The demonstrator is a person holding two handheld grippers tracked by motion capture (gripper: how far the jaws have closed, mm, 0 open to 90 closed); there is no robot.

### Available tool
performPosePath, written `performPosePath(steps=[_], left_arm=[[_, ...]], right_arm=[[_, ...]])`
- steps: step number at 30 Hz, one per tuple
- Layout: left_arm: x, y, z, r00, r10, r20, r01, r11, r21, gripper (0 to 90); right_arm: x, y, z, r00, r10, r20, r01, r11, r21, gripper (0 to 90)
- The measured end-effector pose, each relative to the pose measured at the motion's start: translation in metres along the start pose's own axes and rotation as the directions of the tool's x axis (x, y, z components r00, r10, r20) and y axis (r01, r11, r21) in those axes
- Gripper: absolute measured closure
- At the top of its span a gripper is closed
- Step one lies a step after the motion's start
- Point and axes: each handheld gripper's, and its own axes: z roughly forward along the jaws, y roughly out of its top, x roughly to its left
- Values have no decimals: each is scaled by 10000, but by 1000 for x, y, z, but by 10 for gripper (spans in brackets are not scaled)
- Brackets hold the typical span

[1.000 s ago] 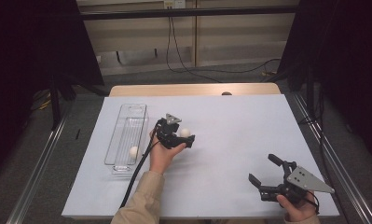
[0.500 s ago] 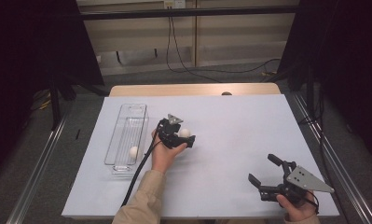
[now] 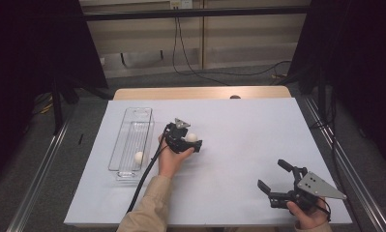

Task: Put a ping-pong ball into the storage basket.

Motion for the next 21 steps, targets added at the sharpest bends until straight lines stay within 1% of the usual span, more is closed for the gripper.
performPosePath(steps=[3,5,6,11,18,21], left_arm=[[1,-1,1,10000,68,-31,-68,10000,52,159],[1,-1,2,10000,19,-54,-19,10000,64,170],[2,-1,2,10000,75,-40,-75,9999,96,175],[3,-1,4,9999,96,-36,-96,9999,36,213],[4,-1,5,10000,25,76,-26,10000,42,263],[5,-1,5,9999,-56,118,55,10000,34,267]], right_arm=[[0,0,0,10000,-11,-8,11,10000,-2,36],[0,0,0,10000,-16,0,16,10000,-9,36],[0,0,0,10000,-14,4,14,10000,0,36],[0,0,0,10000,-12,3,12,10000,-4,36],[0,0,0,10000,-2,17,2,10000,8,36],[0,0,0,10000,10,26,-10,10000,0,37]])
